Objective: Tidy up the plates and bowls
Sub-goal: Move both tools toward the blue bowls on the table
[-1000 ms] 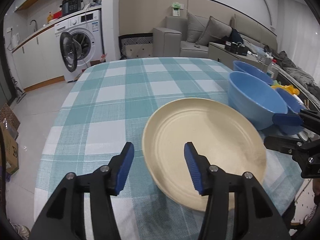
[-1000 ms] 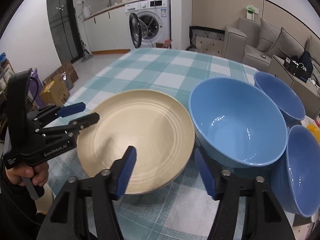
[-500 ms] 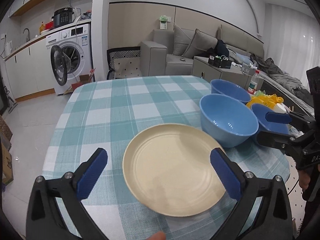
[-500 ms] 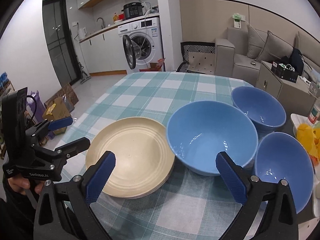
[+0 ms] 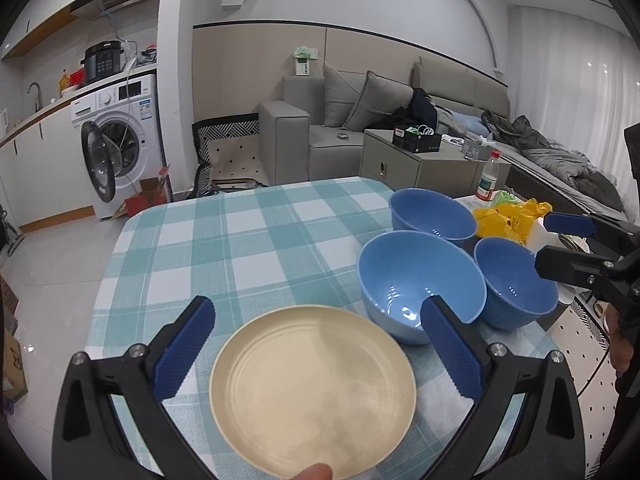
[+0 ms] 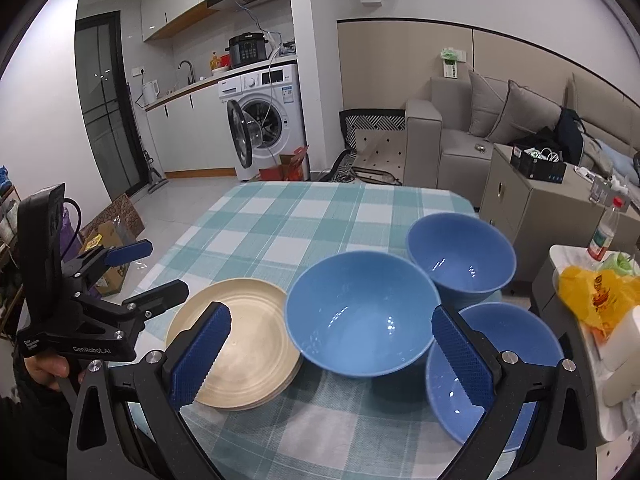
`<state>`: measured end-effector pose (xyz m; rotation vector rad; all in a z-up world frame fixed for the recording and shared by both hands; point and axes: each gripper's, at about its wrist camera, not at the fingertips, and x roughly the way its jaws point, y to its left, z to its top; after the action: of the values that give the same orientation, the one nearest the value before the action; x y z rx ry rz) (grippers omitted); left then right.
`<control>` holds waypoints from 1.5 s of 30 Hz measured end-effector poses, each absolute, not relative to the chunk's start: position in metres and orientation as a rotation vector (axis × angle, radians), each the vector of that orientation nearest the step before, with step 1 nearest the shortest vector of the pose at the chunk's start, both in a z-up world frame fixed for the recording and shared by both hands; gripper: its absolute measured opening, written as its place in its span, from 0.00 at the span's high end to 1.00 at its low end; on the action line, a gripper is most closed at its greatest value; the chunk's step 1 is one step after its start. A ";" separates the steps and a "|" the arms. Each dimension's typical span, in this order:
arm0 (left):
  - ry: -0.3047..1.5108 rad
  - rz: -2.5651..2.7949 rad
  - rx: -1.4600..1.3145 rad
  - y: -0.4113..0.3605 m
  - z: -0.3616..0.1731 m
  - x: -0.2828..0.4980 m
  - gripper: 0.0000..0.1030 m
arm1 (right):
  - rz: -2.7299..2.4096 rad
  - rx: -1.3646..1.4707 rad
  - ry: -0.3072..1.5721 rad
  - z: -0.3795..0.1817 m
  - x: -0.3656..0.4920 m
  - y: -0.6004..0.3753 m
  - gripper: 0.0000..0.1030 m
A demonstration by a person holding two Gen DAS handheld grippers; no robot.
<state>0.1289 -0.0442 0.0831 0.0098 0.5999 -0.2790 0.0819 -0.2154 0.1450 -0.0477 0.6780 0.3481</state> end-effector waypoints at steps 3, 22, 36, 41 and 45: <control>0.598 -0.290 0.017 -0.051 0.087 0.135 0.00 | 0.333 -0.066 0.656 0.155 0.080 -0.223 0.01; 0.587 -0.276 0.102 -0.087 0.102 0.181 0.00 | 0.174 -0.056 0.669 0.172 0.105 -0.285 0.01; 0.630 -0.326 0.109 -0.110 0.109 0.221 0.00 | 0.077 -0.016 0.701 0.179 0.141 -0.326 0.01; 0.651 -0.331 0.107 -0.115 0.107 0.233 0.00 | 0.061 0.002 0.718 0.175 0.150 -0.337 0.01; 0.663 -0.337 0.110 -0.123 0.107 0.244 0.00 | 0.062 0.007 0.733 0.174 0.159 -0.344 0.01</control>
<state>0.2440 -0.1232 0.1066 0.1102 0.6631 -0.3366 0.1592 -0.3442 0.1737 0.0072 0.7335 0.0616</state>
